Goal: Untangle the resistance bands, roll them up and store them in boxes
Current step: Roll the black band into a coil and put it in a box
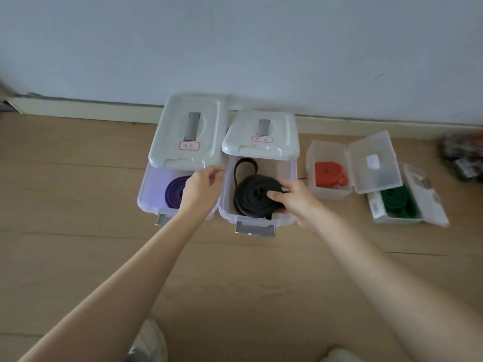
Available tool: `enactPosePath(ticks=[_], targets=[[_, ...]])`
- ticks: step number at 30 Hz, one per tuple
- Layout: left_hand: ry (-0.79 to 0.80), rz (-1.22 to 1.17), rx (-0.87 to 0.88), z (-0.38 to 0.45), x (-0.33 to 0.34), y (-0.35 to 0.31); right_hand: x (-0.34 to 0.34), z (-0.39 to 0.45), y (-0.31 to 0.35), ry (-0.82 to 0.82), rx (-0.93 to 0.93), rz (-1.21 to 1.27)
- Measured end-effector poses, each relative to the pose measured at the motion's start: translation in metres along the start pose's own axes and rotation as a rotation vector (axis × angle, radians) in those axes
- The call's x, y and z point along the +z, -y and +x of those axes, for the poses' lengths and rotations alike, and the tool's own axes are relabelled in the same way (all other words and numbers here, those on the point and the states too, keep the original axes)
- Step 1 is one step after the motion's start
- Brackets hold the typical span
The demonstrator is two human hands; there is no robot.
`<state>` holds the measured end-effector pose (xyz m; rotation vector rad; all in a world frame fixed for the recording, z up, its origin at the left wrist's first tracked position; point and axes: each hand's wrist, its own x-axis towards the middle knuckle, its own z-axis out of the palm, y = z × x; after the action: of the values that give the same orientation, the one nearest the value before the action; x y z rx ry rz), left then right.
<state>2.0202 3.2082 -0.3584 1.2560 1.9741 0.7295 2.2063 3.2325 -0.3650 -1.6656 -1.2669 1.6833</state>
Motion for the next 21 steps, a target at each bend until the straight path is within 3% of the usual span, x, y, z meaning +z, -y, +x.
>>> enactPosePath(ticks=[4, 9, 12, 14, 16, 19, 21], targets=[[0.055, 0.16, 0.164, 0.004, 0.009, 0.031, 0.022, 0.054, -0.014, -0.09, 0.005, -0.268], [0.074, 0.238, 0.311, 0.01, 0.013, 0.049, 0.035, 0.085, -0.035, 0.123, 0.023, -0.78], [0.047, 0.174, 0.335, 0.009, 0.015, 0.052, 0.029, 0.09, -0.044, 0.07, -0.068, -1.186], [0.04, 0.15, 0.338, 0.008, 0.015, 0.053, 0.024, 0.094, -0.046, 0.077, -0.079, -1.205], [0.048, 0.137, 0.328, 0.007, 0.015, 0.053, 0.025, 0.098, -0.046, 0.111, -0.035, -1.069], [0.064, 0.121, 0.322, 0.008, 0.015, 0.054, 0.028, 0.104, -0.043, 0.039, -0.035, -0.86], [0.065, 0.115, 0.316, 0.007, 0.015, 0.055, 0.027, 0.102, -0.044, -0.018, -0.058, -0.898]])
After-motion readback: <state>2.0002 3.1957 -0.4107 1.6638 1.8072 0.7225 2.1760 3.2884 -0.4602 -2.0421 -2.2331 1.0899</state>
